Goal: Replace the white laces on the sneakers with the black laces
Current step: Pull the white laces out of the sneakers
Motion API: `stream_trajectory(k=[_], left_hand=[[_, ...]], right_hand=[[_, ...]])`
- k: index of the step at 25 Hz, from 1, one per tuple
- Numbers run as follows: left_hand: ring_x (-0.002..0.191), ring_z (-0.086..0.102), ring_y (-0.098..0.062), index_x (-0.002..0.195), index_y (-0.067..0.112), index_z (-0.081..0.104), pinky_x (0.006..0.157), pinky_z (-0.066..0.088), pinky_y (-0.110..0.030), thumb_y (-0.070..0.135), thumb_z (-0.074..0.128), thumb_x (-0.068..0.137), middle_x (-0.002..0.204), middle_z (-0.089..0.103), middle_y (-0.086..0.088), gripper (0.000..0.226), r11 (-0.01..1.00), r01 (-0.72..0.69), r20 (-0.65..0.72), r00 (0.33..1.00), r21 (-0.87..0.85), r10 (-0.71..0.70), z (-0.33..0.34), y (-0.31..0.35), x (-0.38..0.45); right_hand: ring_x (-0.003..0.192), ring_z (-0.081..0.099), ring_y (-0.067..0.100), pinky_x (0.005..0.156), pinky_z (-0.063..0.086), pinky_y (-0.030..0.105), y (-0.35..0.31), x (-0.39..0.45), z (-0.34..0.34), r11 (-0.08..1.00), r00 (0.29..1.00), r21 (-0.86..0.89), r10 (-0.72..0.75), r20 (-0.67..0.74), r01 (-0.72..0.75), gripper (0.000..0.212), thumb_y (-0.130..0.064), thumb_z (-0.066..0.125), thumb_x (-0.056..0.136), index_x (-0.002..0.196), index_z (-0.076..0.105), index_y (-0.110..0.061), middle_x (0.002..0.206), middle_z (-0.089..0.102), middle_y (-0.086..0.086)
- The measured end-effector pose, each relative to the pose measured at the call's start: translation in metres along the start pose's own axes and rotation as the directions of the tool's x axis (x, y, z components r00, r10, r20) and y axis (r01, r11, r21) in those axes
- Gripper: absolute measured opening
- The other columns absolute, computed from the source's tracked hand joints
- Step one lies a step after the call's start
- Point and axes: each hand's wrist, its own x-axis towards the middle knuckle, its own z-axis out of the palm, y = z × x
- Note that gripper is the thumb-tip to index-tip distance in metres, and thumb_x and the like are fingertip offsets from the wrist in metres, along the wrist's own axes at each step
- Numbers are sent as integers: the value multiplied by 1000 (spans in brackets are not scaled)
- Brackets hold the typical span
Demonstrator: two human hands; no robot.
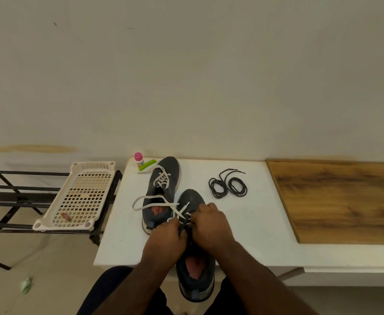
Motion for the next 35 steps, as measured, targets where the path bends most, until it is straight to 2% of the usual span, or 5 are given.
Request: stream_trajectory(k=[4,11,19,29,35], left_hand=[[71,56,-13,84,22,50,64,46,-29,31,49,95,74,56,4,15,1000,24,-4,1000,-13,-24,2,-2,0],[76,55,-14,87,23,47,66,40,-27,31,50,95,84,59,3,12,1000,-13,5,1000,5,13,2,1,0],[65,47,-8,78,24,40,57,33,-25,29,50,93,71,48,6,19,1000,9,7,1000,-20,-9,0,4,-1],[114,58,-20,127,16,63,102,38,-28,19,54,95,125,63,-5,33,947,-282,141,955,153,261,-8,25,44],[92,55,-21,104,16,58,79,43,-30,20,53,94,106,56,-4,12,904,-331,202,938,271,283,2,33,52]], right_hand=[[100,63,22,90,50,34,74,-3,-6,891,893,76,450,-19,-448,28,-31,56,95,110,73,-14,107,69,4],[111,46,25,89,45,39,-7,-6,-4,1000,997,15,-25,70,24,32,-39,50,91,111,68,-21,114,55,4],[89,66,20,82,51,30,79,-4,-8,783,840,316,534,99,-535,21,-25,59,94,95,72,-9,98,72,8],[85,57,18,66,39,27,6,-23,3,881,949,355,278,147,-313,27,-38,56,89,106,51,-17,100,59,0],[71,52,8,58,38,21,19,-29,6,788,910,475,409,75,-393,10,-24,52,95,86,47,-22,82,54,-7]])
